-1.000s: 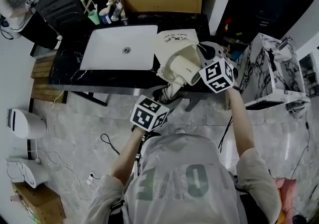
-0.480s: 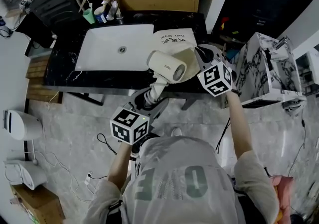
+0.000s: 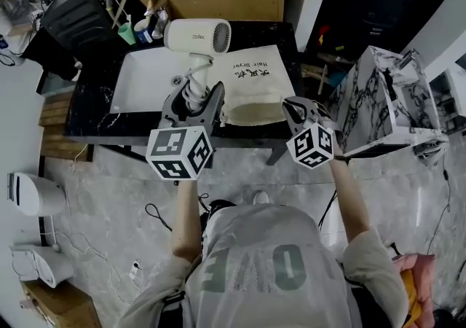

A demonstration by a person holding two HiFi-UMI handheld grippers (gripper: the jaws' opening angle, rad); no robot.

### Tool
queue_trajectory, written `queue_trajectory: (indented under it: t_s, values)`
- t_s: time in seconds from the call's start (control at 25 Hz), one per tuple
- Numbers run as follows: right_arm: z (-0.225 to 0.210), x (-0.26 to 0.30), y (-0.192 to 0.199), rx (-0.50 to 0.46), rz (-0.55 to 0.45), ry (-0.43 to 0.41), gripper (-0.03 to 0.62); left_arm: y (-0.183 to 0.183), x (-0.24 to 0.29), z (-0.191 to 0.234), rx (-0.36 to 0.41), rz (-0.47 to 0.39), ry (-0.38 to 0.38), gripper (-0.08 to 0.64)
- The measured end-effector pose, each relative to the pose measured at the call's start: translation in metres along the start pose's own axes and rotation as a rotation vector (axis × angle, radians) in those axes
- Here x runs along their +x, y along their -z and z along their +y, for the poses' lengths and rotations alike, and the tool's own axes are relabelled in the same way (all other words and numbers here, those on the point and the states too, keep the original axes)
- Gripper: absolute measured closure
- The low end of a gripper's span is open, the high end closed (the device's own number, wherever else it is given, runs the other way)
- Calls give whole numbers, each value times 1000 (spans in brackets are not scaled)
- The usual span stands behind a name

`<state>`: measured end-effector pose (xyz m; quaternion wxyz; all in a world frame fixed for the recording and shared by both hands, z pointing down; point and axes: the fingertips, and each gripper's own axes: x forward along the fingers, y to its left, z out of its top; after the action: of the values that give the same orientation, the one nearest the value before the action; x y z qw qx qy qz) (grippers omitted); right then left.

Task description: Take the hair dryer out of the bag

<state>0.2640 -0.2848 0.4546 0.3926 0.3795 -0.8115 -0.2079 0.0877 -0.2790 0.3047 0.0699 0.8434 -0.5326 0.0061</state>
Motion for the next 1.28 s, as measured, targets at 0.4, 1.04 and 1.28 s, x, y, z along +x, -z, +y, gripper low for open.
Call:
queue_trajectory:
  t_s: [0.4, 1.04, 1.28]
  values:
    - [56, 8, 33, -9, 93, -94, 548, -40, -5, 6, -37, -253, -91, 284]
    - [54, 10, 36, 144, 34, -103, 546, -25, -34, -7, -19, -377, -141, 284]
    - [49, 5, 32, 169, 21, -113, 546, -25, -32, -8, -24, -378, -139, 284]
